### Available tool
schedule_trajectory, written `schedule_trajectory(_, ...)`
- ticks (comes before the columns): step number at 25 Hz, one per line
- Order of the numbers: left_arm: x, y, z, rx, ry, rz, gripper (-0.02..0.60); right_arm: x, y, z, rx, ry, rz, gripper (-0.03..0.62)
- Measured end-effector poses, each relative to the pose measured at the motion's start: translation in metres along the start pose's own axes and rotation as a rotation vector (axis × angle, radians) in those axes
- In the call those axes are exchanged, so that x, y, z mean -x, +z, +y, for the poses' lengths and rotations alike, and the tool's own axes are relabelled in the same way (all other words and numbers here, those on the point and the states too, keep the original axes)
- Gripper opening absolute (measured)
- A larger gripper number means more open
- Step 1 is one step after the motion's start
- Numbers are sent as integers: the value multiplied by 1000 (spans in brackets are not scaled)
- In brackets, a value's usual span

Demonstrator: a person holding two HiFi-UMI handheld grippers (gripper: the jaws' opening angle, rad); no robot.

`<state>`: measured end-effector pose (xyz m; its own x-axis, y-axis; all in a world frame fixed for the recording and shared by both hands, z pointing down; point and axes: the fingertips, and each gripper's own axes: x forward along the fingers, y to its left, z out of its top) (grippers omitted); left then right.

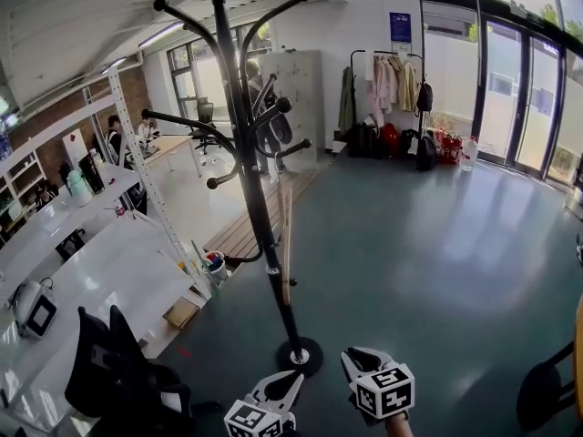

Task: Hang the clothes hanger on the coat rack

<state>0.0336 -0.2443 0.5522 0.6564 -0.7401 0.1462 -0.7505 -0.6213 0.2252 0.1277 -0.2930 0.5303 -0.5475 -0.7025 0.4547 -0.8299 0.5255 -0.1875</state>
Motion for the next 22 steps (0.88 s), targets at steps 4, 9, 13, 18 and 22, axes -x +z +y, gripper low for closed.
schedule_trajectory(4,13,-16,-19,3,39,36,0,9,-34,11,-23,54,54,41)
schedule_trajectory(9,33,-19,-25,14,75,41,0,11,-65,41,-49,130,103,26)
schedule_trajectory(13,47,-14,-25,17,78,30,0,11,-85,66,-60,159,150,21)
schedule_trajectory(18,63,-9,-21,4,70,-2,0,14,-94,99,-46,157,147,20)
schedule_trajectory(22,92,-5,-26,-3,39,-23,0,25,-98,130,-38,130,130,20)
